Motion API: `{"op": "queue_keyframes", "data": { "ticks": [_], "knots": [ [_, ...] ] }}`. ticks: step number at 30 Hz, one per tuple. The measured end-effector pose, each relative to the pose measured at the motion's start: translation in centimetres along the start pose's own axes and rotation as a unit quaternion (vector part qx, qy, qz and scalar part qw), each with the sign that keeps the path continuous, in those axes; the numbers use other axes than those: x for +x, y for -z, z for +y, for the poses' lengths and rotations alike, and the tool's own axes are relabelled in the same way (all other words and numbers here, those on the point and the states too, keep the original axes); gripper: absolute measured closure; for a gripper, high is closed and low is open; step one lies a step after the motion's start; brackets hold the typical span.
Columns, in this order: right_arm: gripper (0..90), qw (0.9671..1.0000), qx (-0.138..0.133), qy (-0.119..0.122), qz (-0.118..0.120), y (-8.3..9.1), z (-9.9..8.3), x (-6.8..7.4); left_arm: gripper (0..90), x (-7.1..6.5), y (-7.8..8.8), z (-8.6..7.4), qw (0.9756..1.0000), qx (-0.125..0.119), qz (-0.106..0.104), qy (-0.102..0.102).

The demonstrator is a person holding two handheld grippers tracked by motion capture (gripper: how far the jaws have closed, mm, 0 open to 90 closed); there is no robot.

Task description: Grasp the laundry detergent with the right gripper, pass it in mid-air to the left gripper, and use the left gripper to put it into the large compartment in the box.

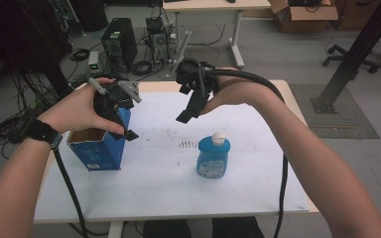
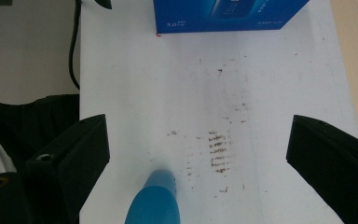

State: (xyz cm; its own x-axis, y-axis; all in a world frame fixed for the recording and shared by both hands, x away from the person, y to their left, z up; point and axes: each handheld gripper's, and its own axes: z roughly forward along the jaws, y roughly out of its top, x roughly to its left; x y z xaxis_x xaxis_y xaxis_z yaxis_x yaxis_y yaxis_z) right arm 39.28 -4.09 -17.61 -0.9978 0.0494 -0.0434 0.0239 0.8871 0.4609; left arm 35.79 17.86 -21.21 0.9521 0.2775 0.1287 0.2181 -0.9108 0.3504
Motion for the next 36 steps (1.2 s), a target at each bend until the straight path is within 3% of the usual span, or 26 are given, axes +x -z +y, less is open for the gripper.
{"op": "queue_keyframes", "data": {
  "ticks": [10, 19, 22, 28, 36],
  "knots": [
    [5.6, 1.0000, -0.005, -0.002, 0.004, 0.0, 0.1, -0.2, 3.6, 0.1, 0.6, -0.1, 1.0000, -0.004, 0.002, 0.001],
    [5.2, 0.9991, -0.042, 0.000, -0.005, 1.8, -0.9, -0.2, 3.5, 0.0, 1.0, 0.1, 1.0000, -0.006, 0.005, 0.003],
    [4.9, 0.9975, -0.070, 0.000, -0.006, 2.8, -2.0, -0.1, 3.5, 0.0, 1.0, 0.2, 1.0000, -0.008, 0.005, 0.003],
    [4.9, 0.9965, -0.083, -0.001, -0.014, 3.7, -3.6, 0.2, 3.6, 0.0, 1.1, 0.6, 1.0000, -0.007, 0.001, 0.001],
    [4.3, 0.9931, -0.116, -0.009, -0.018, 5.3, -7.1, 0.4, 3.6, 0.0, 1.4, 1.0, 1.0000, -0.005, 0.003, 0.001]
  ]
}}
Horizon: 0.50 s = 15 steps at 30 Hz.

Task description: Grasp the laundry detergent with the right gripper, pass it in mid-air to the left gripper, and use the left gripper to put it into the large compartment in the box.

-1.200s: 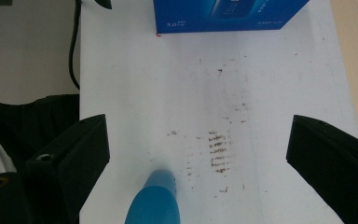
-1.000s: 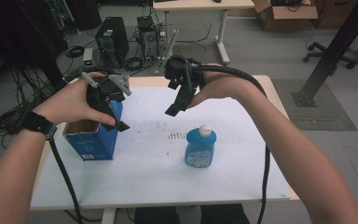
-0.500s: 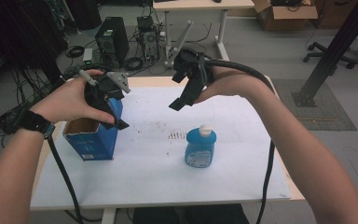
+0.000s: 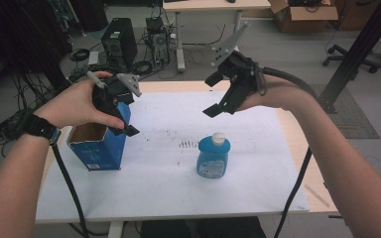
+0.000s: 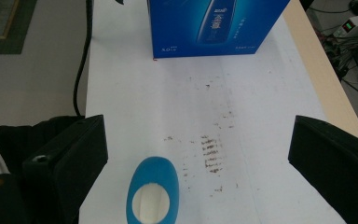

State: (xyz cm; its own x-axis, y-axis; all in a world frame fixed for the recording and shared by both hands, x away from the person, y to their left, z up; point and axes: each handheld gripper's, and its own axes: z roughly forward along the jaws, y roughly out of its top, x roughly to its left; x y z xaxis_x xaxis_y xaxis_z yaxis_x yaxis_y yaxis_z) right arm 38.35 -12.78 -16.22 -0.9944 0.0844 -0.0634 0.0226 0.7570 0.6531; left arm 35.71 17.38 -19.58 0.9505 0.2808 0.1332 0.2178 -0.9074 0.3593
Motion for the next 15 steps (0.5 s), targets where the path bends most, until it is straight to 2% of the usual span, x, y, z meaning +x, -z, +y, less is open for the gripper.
{"op": "queue_keyframes", "data": {
  "ticks": [5, 6, 7, 8, 13, 15],
  "knots": [
    [4.0, 0.9996, -0.028, -0.005, -0.006, 1.3, -2.4, 0.4, 3.6, 0.0, 0.0, 0.2, 1.0000, 0.003, 0.000, 0.001],
    [4.0, 0.9996, -0.028, -0.005, -0.006, 1.3, -2.4, 0.4, 3.5, 0.0, 0.0, 0.2, 1.0000, 0.003, 0.000, 0.001],
    [3.7, 0.9993, -0.034, -0.006, -0.012, 1.4, -3.2, 0.6, 3.6, -0.1, -0.1, 0.2, 1.0000, 0.002, 0.000, 0.001],
    [3.7, 0.9993, -0.034, -0.006, -0.012, 1.4, -3.2, 0.6, 3.6, -0.1, -0.1, 0.2, 1.0000, 0.002, 0.000, 0.001],
    [3.5, 0.9980, -0.062, -0.010, -0.014, 1.5, -5.5, 1.3, 3.6, -0.2, -0.3, 0.3, 1.0000, 0.005, -0.004, 0.001],
    [3.5, 0.9978, -0.065, -0.011, -0.013, 1.4, -6.1, 1.4, 3.6, -0.3, -0.4, 0.3, 1.0000, 0.005, -0.005, 0.001]
  ]
}}
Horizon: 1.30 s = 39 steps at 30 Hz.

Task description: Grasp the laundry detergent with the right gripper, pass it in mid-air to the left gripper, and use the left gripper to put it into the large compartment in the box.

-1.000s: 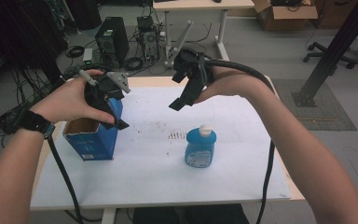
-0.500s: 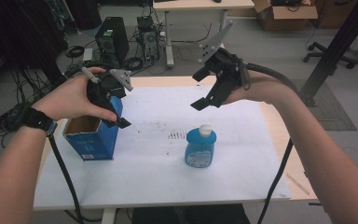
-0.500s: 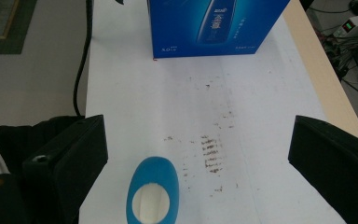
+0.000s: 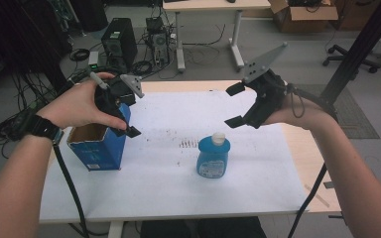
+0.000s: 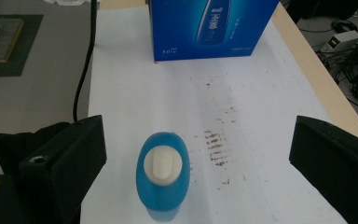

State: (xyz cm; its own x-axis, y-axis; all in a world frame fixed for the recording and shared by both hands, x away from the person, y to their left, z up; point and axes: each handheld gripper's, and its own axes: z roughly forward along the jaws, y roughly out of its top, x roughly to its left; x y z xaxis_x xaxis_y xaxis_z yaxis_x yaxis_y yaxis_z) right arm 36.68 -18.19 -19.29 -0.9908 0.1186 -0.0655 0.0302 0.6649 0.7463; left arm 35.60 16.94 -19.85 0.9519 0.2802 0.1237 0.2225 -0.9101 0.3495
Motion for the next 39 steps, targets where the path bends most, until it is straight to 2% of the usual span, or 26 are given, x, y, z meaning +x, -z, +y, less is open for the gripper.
{"op": "queue_keyframes", "data": {
  "ticks": [6, 12, 18, 29, 39],
  "knots": [
    [3.3, 1.0000, 0.000, -0.008, -0.002, -0.3, -1.7, 0.2, 3.6, -0.1, -0.1, 0.0, 1.0000, 0.000, -0.001, 0.001],
    [3.6, 0.9995, -0.019, -0.024, -0.003, -1.1, -4.7, 0.8, 3.6, 0.0, -0.5, -0.2, 1.0000, 0.002, -0.005, 0.004],
    [3.4, 0.9987, -0.034, -0.038, -0.002, -2.1, -6.7, 1.0, 3.6, 0.1, -0.7, -0.1, 1.0000, 0.002, -0.007, 0.005],
    [3.3, 0.9966, -0.060, -0.056, -0.005, -4.0, -9.4, 1.7, 3.6, 0.0, -0.9, -0.5, 0.9999, 0.005, -0.009, 0.009],
    [3.5, 0.9958, -0.061, -0.068, 0.002, -6.5, -11.2, 2.2, 3.6, -0.1, -1.5, -0.7, 0.9998, 0.010, -0.015, 0.008]
  ]
}}
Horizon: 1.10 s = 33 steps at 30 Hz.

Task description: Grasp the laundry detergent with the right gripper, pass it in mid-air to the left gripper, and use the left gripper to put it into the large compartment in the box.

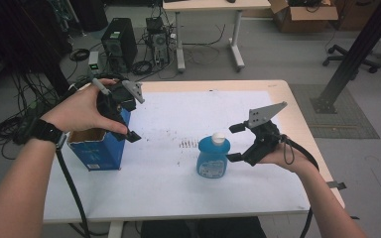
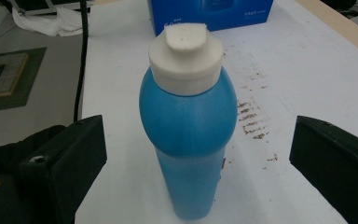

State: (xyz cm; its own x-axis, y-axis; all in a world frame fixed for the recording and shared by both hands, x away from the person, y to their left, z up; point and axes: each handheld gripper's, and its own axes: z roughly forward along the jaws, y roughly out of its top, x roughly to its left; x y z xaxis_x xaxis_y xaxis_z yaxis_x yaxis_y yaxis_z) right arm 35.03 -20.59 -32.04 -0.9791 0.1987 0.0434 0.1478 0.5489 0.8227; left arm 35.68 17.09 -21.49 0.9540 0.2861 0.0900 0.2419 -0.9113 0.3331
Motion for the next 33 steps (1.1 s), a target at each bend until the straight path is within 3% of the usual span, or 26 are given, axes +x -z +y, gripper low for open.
{"op": "queue_keyframes", "data": {
  "ticks": [22, 33],
  "knots": [
    [4.9, 0.9997, -0.019, -0.014, 0.008, -3.3, -2.2, 0.3, 3.6, 0.0, -0.4, -0.4, 1.0000, -0.003, -0.005, 0.001],
    [5.7, 0.9993, -0.029, -0.025, 0.000, -5.1, -3.1, 0.5, 3.7, -0.1, -0.6, -0.5, 1.0000, -0.005, -0.008, -0.001]
  ]
}}
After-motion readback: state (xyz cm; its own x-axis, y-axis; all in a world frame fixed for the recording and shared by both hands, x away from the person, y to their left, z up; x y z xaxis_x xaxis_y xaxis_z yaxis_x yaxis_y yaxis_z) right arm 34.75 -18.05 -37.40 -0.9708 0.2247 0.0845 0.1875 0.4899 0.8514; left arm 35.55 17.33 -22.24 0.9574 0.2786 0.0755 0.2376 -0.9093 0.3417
